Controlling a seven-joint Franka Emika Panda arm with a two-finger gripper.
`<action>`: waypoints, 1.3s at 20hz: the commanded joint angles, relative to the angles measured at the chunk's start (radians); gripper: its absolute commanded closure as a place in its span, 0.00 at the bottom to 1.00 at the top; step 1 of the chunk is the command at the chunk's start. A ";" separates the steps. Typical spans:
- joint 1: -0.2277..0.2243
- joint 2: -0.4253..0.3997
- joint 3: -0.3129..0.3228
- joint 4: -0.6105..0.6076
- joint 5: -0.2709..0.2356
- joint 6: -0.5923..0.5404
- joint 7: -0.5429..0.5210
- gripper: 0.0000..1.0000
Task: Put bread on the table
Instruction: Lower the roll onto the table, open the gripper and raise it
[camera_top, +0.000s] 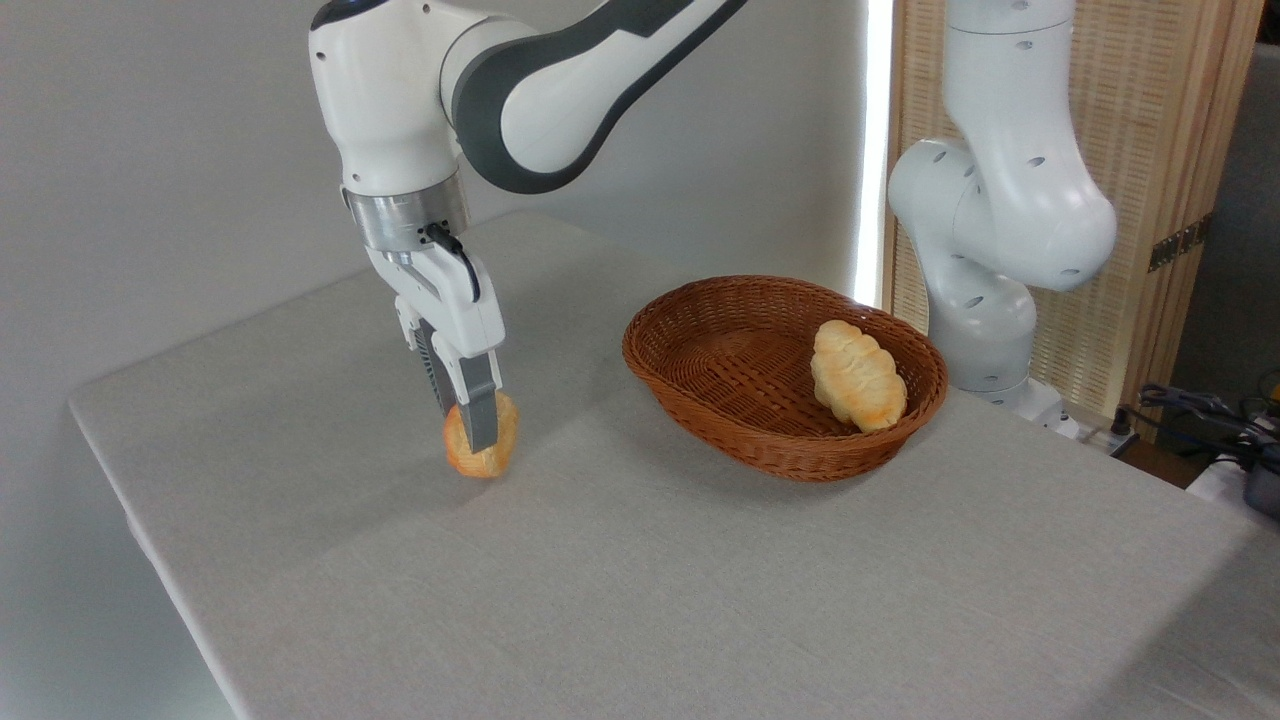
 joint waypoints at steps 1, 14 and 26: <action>-0.004 0.021 -0.013 0.020 0.040 0.019 0.011 0.00; -0.001 0.010 -0.001 0.092 0.026 0.006 -0.006 0.00; 0.016 0.003 0.066 0.226 -0.004 -0.162 -0.067 0.00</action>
